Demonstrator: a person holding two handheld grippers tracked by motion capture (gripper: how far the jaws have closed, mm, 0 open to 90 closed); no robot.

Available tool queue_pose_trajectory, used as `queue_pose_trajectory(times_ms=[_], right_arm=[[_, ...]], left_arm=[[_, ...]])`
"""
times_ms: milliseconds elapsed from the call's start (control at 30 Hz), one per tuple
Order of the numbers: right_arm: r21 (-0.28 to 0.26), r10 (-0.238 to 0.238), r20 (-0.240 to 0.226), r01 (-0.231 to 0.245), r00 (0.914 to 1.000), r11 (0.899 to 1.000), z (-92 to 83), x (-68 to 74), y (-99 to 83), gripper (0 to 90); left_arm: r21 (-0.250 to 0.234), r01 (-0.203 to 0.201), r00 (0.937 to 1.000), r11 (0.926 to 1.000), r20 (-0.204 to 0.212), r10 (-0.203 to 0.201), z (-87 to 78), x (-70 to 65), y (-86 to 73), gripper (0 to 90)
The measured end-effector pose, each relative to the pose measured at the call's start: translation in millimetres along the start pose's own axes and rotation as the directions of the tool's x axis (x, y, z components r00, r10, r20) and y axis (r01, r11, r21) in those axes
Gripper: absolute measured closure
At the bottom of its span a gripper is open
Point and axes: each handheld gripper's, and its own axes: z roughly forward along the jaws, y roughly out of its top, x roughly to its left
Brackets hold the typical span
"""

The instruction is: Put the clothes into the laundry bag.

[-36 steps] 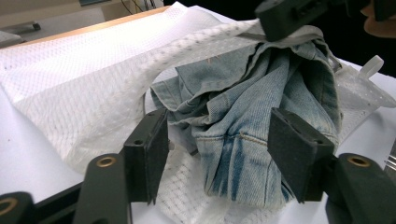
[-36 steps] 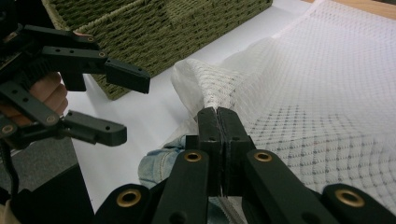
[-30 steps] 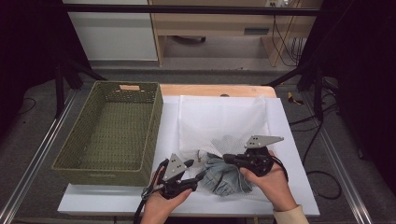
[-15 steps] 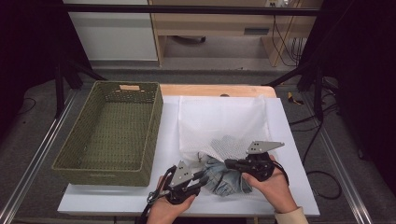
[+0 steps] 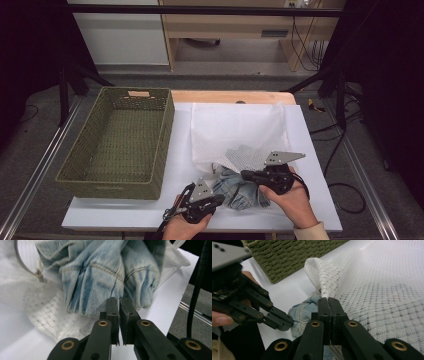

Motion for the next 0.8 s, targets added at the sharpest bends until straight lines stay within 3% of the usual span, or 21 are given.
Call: queue_pose_trajectory(times_ms=[467, 800], right_arm=[[0.001, -0.012, 0.007, 0.012, 0.9999, 1.000, 3.4, 4.1, 2.2, 89.4], [0.000, -0.014, 0.017, 0.014, 0.9998, 1.000, 6.3, 5.3, 3.0, 89.5]], left_arm=[[0.041, -0.008, 0.9998, 0.9991, 0.019, 0.007, 15.6, 12.2, -3.9, 90.0], [0.048, -0.007, 0.9998, 0.9988, 0.020, 0.006, 29.2, 24.1, 2.6, 90.0]])
